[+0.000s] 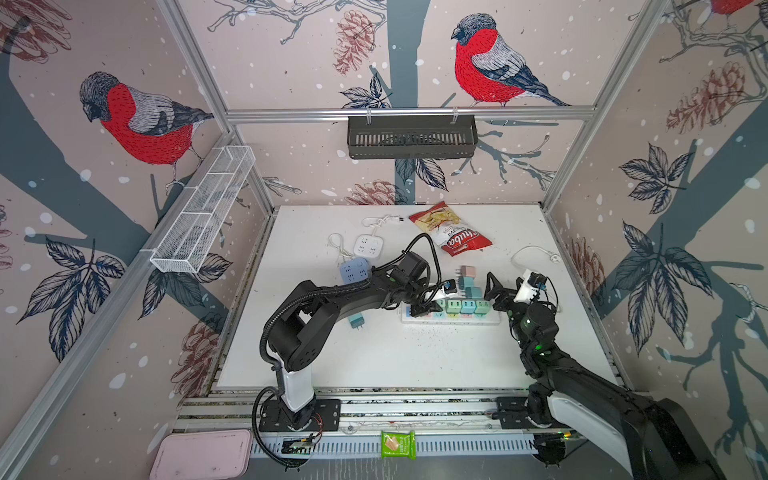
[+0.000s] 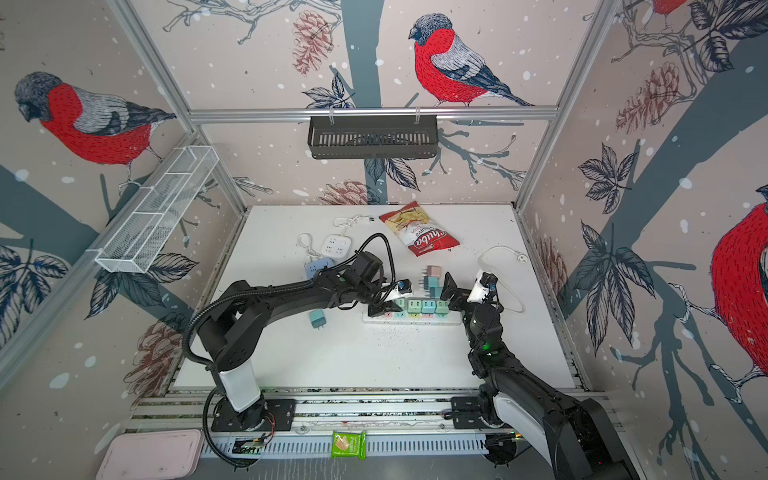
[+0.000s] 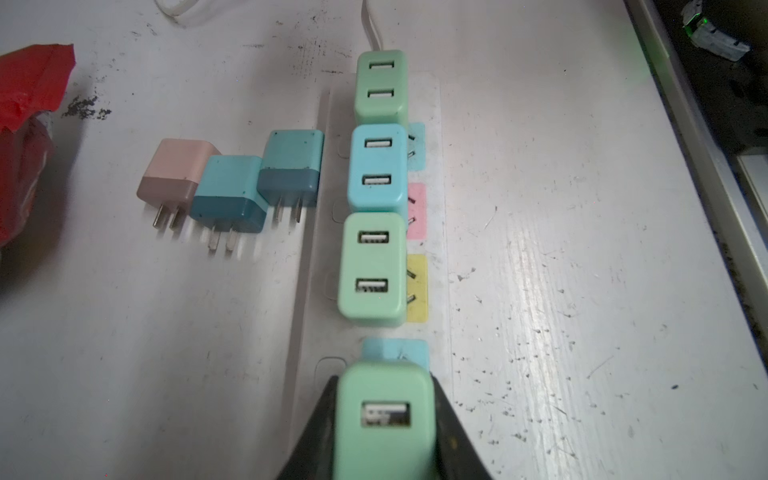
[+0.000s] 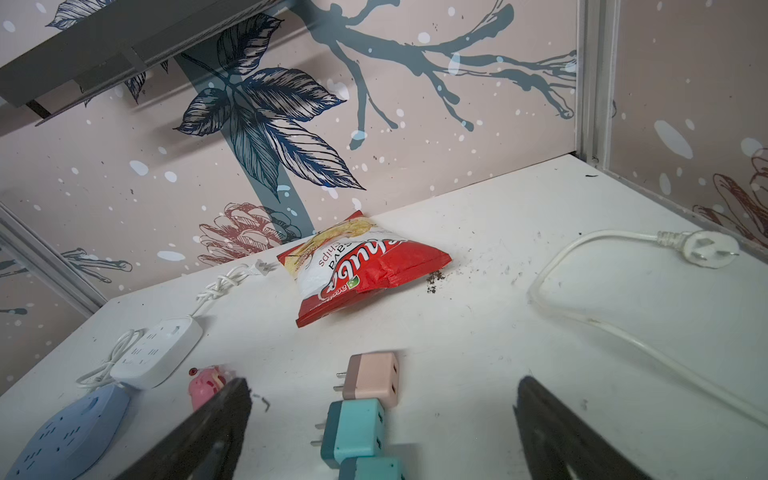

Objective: Insert the plug
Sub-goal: 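Lower the green adapter with the left gripper into the next strip socket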

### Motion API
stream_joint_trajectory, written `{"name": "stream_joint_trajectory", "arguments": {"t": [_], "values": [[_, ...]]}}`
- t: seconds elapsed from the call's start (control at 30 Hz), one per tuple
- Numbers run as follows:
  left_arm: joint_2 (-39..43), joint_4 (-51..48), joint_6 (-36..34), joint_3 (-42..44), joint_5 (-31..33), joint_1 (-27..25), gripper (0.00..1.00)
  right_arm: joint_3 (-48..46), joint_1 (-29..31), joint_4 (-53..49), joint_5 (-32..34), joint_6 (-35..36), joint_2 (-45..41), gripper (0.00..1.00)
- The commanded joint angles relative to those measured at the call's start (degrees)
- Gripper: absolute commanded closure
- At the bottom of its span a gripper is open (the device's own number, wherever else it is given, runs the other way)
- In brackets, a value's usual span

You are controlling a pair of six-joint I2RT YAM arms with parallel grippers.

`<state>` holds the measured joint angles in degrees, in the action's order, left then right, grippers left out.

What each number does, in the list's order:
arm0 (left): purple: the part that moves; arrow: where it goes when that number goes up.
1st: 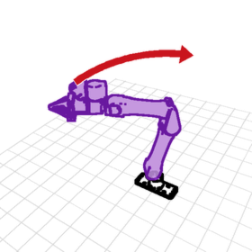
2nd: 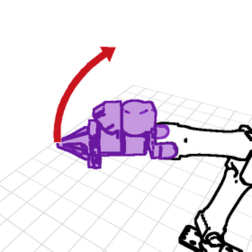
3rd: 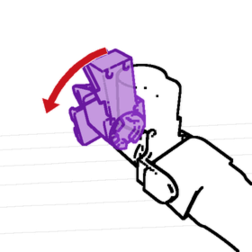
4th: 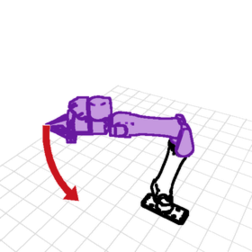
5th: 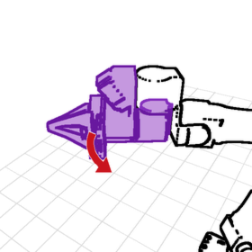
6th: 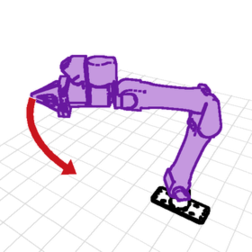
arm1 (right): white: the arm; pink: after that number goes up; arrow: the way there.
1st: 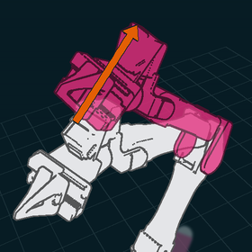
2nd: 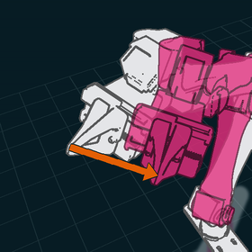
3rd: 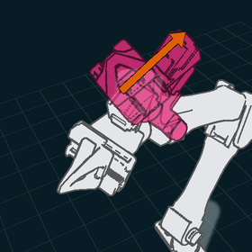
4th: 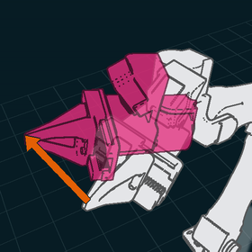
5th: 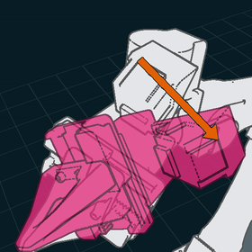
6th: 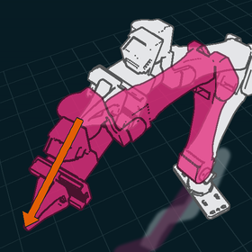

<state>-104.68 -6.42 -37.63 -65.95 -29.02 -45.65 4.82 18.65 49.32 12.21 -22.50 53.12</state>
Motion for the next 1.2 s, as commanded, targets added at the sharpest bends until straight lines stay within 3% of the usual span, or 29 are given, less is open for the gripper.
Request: {"name": "stream_joint_trajectory", "arguments": {"t": [0.0,1.17], "values": [[0.23,3.34,-2.46,0.21,-3.19,0.46,1.0,-0.07,-0.01,0.61,-0.16,-0.26,-0.18,0.0],[-6.47,-0.76,-1.06,-4.0,-4.21,0.85,1.0,-0.06,-0.09,0.39,-0.59,-0.29,-0.17,0.0]]}}
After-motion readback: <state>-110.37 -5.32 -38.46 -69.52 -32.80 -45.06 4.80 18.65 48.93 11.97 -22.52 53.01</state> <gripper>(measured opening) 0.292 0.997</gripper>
